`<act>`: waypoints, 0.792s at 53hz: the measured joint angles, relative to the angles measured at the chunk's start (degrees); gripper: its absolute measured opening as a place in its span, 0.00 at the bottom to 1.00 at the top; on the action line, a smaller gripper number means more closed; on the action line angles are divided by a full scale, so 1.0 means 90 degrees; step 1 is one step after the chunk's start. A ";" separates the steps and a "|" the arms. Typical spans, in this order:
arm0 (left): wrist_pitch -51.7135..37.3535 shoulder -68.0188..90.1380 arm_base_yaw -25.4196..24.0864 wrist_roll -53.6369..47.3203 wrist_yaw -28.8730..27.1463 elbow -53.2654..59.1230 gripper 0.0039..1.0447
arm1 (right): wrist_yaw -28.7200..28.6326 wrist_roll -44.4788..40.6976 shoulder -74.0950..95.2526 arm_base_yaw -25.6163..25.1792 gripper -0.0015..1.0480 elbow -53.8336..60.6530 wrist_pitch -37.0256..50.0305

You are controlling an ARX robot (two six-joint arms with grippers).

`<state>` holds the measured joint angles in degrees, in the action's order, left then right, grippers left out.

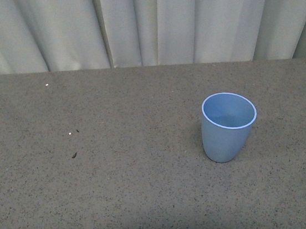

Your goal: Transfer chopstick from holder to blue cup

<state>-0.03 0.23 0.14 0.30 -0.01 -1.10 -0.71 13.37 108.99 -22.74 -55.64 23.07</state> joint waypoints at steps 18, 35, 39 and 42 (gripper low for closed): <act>0.0000 0.0000 0.0000 0.0000 0.0000 -0.0002 0.94 | -0.0204 -0.0051 0.0044 -0.0058 0.02 0.0058 0.0197; 0.0000 0.0000 0.0000 0.0000 0.0000 -0.0002 0.94 | -0.0389 0.0049 -0.0197 -0.0085 0.02 0.0199 0.0070; 0.0000 0.0000 0.0000 0.0000 0.0000 -0.0002 0.94 | -0.0461 0.0017 -0.0435 -0.0114 0.02 0.0206 -0.0075; 0.0000 0.0000 0.0000 0.0000 0.0000 -0.0002 0.94 | -0.0542 -0.0012 -0.0665 -0.0138 0.02 0.0206 -0.0187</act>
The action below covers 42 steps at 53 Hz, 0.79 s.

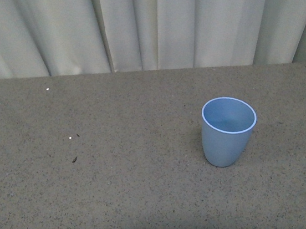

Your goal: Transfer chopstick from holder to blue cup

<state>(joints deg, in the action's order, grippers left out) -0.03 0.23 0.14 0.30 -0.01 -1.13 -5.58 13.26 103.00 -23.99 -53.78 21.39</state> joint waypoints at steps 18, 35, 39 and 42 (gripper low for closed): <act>0.0000 0.0000 0.0000 0.0000 0.0000 0.0000 0.94 | -0.0651 -0.0231 -0.1936 0.0002 0.02 0.0000 -0.0731; 0.0000 0.0000 0.0000 0.0000 0.0000 0.0000 0.94 | -0.0476 0.0393 -0.2574 0.1498 0.02 -0.0036 -0.0284; 0.0000 0.0000 0.0000 0.0000 0.0000 0.0000 0.94 | -0.0304 0.0498 -0.2407 0.2008 0.02 -0.0117 -0.0141; 0.0000 0.0000 0.0000 0.0000 0.0000 0.0000 0.94 | -0.0158 0.0539 -0.2149 0.2409 0.02 -0.0228 -0.0063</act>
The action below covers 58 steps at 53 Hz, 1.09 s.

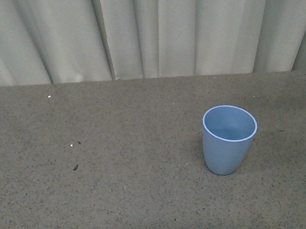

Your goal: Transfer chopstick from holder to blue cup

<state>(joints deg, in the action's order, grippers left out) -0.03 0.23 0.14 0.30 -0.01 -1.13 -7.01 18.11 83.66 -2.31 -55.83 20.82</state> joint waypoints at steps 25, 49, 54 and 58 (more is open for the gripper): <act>0.0000 0.0000 0.0000 0.0000 0.0000 0.0000 0.94 | 0.0631 0.0376 0.1812 0.1821 0.02 -0.0532 0.0520; 0.0000 0.0000 0.0000 0.0000 0.0000 0.0000 0.94 | 0.0680 0.0469 0.1996 0.1897 0.02 -0.0194 0.0777; 0.0000 0.0000 0.0000 0.0000 0.0000 0.0000 0.94 | 0.0680 0.0474 0.2004 0.1897 0.02 -0.0151 0.0801; 0.0000 0.0000 0.0000 0.0000 0.0000 0.0000 0.94 | 0.0680 0.0488 0.2018 0.1897 0.02 -0.0131 0.0816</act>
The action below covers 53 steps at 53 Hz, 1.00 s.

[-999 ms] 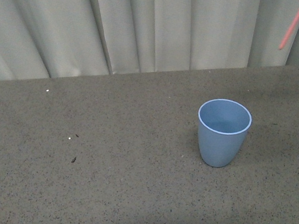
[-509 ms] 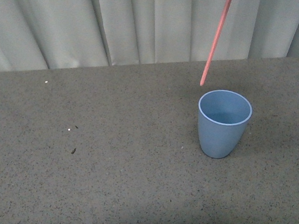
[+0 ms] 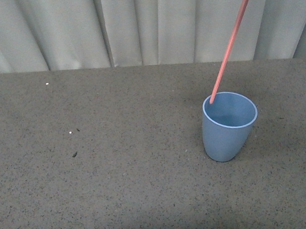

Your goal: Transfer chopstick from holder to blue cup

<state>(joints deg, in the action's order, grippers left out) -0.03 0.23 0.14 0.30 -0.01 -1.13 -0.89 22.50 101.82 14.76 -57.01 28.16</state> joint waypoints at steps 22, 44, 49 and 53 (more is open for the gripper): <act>0.0000 0.0000 0.0000 0.0000 0.0000 0.0000 0.94 | 0.0151 0.0019 0.0070 -0.0017 0.35 0.0095 0.0002; 0.0000 0.0000 0.0000 -0.0002 -0.0010 0.0000 0.94 | 0.1122 -0.1790 -0.2018 -0.0440 0.62 0.2567 0.2249; 0.0000 0.0000 0.0000 -0.0002 -0.0010 0.0000 0.94 | 0.0789 -0.2188 -0.3402 -0.0874 0.46 0.3745 0.2013; 0.0000 0.0000 0.0000 0.0000 -0.0005 0.0000 0.94 | 0.0262 -0.2324 -0.4597 -0.1336 0.34 0.4626 0.1501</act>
<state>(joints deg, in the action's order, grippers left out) -0.03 0.23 0.14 0.30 -0.05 -1.13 1.48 1.58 60.45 2.74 -15.38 41.67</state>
